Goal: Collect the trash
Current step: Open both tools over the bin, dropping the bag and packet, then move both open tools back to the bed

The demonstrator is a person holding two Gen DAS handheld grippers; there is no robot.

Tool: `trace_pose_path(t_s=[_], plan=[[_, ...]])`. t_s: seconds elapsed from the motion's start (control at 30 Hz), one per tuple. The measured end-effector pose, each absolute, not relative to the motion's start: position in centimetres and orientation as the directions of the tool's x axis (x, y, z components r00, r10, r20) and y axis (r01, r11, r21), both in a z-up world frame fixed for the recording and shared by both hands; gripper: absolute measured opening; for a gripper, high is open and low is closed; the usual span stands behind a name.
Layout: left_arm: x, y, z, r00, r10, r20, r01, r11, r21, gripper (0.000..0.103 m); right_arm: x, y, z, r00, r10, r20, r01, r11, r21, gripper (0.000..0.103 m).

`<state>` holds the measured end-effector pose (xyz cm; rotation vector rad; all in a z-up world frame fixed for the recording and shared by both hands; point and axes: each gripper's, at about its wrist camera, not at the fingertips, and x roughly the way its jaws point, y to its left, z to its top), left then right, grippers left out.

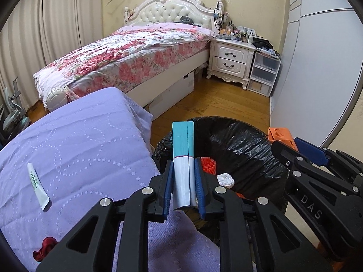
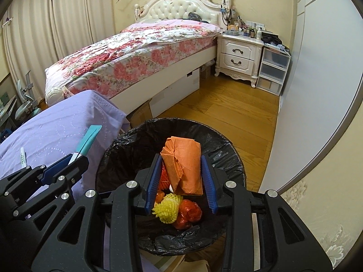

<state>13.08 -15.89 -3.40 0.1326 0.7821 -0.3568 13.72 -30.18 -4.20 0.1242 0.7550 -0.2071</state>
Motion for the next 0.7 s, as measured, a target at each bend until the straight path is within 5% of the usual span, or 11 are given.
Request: trace_pose_path(t_s=[0.03, 0.1, 0.4, 0.7], plan=[[13.1, -15.9, -3.5, 0.651, -0.263, -0.712, 0.362, 0.932, -0.013, 0.024, 13.7, -30.3, -4.2, 0.708, -0.144, -0.692, 0.234, 0.971, 0.037, 0.035], [13.1, -15.9, -3.4, 0.653, -0.262, -0.710, 0.359, 0.933, -0.014, 0.045, 13.7, -30.3, -4.3, 0.707, -0.148, -0.692, 0.242, 0.970, 0.039, 0.041], [12.6, -14.6, -2.4, 0.682, -0.249, -0.687, 0.332, 0.943, -0.011, 0.070, 12.9, -30.1, -3.9, 0.714, -0.164, -0.681, 0.255, 0.966, 0.035, 0.048], [11.1, -10.1, -1.4, 0.700, -0.197, -0.686, 0.268, 0.963, -0.003, 0.073, 11.0, -28.6, -3.3, 0.726, -0.118, -0.677, 0.216, 0.974, 0.062, 0.054]])
